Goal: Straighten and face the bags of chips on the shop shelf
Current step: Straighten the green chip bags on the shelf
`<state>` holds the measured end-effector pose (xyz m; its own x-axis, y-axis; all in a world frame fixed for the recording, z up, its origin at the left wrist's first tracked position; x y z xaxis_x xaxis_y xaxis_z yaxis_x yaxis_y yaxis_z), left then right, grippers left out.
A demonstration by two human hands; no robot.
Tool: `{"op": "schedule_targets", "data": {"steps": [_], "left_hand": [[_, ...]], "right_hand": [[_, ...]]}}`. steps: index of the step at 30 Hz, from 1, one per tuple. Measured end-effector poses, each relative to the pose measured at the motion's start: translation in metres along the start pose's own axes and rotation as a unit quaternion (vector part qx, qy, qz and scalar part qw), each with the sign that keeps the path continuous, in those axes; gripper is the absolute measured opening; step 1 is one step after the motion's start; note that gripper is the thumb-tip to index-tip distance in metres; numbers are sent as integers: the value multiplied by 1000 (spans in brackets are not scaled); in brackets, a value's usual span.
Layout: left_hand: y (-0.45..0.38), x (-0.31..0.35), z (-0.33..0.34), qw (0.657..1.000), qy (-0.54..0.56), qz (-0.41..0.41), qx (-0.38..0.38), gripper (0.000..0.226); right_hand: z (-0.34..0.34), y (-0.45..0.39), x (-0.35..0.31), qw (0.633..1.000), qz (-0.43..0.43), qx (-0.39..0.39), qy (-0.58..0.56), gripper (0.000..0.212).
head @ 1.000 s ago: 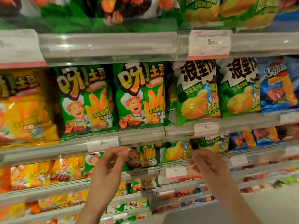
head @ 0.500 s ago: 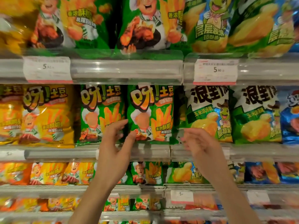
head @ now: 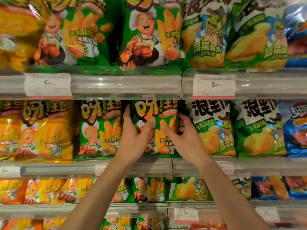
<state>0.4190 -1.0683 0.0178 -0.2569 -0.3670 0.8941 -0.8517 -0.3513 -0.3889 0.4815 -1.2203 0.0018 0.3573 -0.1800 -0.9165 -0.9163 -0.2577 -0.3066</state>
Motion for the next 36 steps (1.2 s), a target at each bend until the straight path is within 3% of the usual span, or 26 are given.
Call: {"op": "schedule_targets", "data": {"steps": [5, 9, 16, 22, 32, 36], "left_hand": [[-12, -12, 12, 999, 45, -17, -11, 61], [-11, -27, 8, 1000, 19, -12, 9, 45], [-32, -24, 6, 999, 8, -37, 6, 74], [-33, -27, 6, 999, 33, -38, 15, 73], [-28, -28, 7, 997, 62, -48, 3, 63], [-37, -28, 12, 997, 49, -51, 38, 60]], "right_hand": [[-9, -5, 2, 1000, 13, -21, -9, 37], [-2, -6, 5, 999, 17, -29, -25, 50], [14, -23, -6, 998, 9, 7, -63, 62], [14, -23, 0, 996, 2, 43, -76, 38], [4, -17, 5, 992, -9, 79, -98, 51], [5, -25, 5, 991, -11, 102, -80, 54]]}}
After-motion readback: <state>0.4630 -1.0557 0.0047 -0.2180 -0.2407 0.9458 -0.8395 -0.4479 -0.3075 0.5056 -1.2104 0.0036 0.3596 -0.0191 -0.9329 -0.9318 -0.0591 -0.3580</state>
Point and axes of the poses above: each hand's wrist, its own y-axis away from the middle knuckle, its own z-axis out of the palm, x = y × z, the point moved 6 cm from there along -y, towards the middle knuckle, and after that the axes turned 4 degrees about -y, right-handed, at the moved point
